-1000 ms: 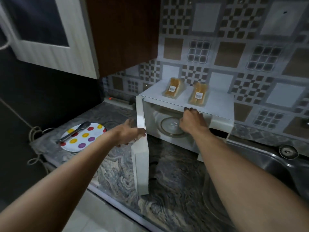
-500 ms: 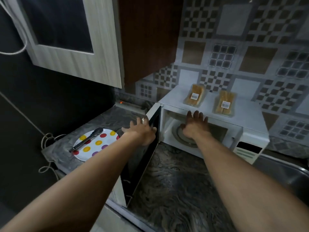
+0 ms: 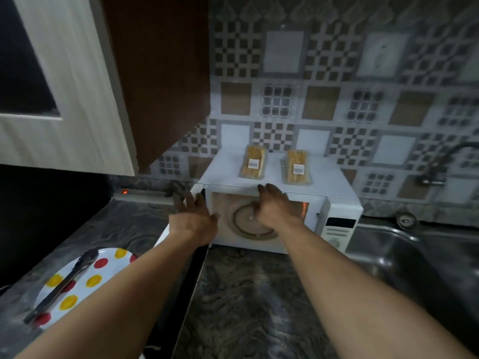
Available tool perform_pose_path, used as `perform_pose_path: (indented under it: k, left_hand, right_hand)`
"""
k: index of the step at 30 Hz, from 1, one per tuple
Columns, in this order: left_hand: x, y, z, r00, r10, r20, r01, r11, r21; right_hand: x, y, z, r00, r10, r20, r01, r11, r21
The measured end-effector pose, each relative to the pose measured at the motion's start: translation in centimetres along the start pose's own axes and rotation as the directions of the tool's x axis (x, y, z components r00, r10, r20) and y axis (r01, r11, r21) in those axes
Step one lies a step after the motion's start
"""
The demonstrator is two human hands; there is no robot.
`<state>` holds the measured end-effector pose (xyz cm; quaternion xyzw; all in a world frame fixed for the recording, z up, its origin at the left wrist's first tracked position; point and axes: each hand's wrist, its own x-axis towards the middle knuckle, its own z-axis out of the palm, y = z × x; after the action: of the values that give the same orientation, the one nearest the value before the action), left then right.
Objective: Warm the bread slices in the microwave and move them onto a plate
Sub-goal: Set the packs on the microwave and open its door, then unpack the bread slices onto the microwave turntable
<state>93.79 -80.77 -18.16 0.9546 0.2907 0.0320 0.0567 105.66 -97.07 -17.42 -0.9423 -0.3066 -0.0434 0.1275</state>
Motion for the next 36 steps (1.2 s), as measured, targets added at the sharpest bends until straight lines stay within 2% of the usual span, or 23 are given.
perform_pose_path:
  k: [3, 6, 9, 13, 17, 24, 32, 36]
  left_hand:
    - [1.5, 3.0, -0.2, 0.980, 0.078, -0.184, -0.079, 0.997, 0.000]
    - [3.6, 6.4, -1.2, 0.966, 0.144, -0.215, -0.189, 0.960, -0.206]
    - [6.0, 9.7, -1.5, 0.953, 0.114, -0.279, -0.219, 0.897, -0.384]
    - [9.4, 13.1, -1.2, 0.954, 0.062, -0.293, -0.204, 0.851, -0.485]
    - [12.9, 15.1, -0.5, 0.981, 0.033, -0.193, -0.124, 0.867, -0.482]
    - [15.1, 16.3, 0.7, 0.978, -0.004, -0.210, -0.064, 0.947, -0.314]
    - [13.9, 16.3, 0.6, 0.969, -0.043, -0.242, -0.045, 0.937, -0.347]
    - [11.5, 15.4, 0.6, 0.966, -0.045, -0.255, -0.054, 0.929, -0.367]
  right_hand:
    - [0.0, 1.3, -1.5, 0.984, 0.016, -0.179, -0.009, 0.999, 0.038]
    - [0.7, 3.2, -3.5, 0.942, 0.071, -0.328, -0.084, 0.996, -0.024]
    - [2.2, 5.2, -4.8, 0.899, 0.188, -0.396, -0.213, 0.977, -0.019]
    - [4.8, 7.7, -4.7, 0.881, 0.362, -0.303, -0.332, 0.932, 0.148]
    - [7.4, 9.3, -3.5, 0.874, 0.456, -0.167, -0.412, 0.878, 0.245]
    - [9.3, 9.5, -2.7, 0.883, 0.444, -0.149, -0.393, 0.876, 0.280]
    - [8.2, 9.6, -3.2, 0.892, 0.433, -0.127, -0.380, 0.874, 0.304]
    - [6.0, 9.1, -3.7, 0.879, 0.464, -0.104, -0.419, 0.859, 0.295]
